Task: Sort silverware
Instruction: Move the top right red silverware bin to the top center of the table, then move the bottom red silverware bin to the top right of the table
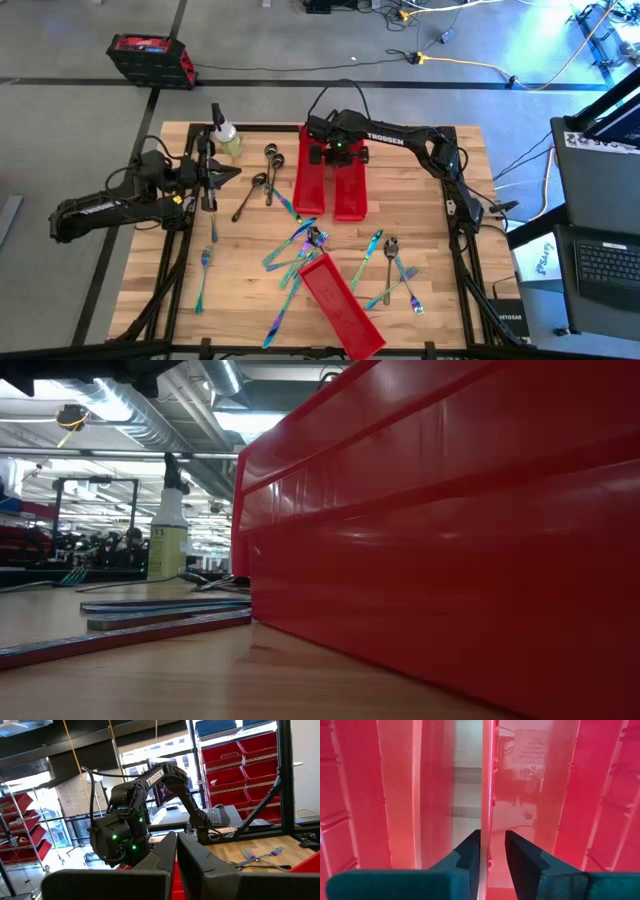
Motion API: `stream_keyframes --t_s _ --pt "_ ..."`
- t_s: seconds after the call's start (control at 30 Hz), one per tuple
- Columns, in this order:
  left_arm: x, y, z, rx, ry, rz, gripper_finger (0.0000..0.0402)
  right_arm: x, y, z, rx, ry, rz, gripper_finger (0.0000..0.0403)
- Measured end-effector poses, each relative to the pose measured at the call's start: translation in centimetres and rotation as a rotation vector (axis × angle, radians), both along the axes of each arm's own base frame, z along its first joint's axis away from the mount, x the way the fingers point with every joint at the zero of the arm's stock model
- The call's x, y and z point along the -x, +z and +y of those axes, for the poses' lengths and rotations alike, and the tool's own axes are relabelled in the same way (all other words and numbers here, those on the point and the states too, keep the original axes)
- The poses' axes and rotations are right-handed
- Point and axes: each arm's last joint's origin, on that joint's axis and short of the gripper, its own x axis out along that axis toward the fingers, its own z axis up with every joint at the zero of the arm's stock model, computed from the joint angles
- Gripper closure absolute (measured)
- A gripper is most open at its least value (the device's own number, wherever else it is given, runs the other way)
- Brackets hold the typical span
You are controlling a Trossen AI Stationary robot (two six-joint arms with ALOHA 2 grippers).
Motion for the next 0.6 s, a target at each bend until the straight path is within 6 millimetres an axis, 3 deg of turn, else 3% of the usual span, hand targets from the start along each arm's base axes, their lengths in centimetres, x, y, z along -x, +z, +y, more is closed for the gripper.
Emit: stream_keyframes --t_s 0.27,0.6 --pt "0.0 0.0 0.0 0.000 0.000 0.000 0.0402 -0.3 0.7 -0.2 0.058 0.002 -0.020 0.0332" --pt "0.0 0.0 0.0 0.000 0.000 0.000 0.0402 -0.4 5.4 -0.9 0.291 0.032 -0.021 0.0332"
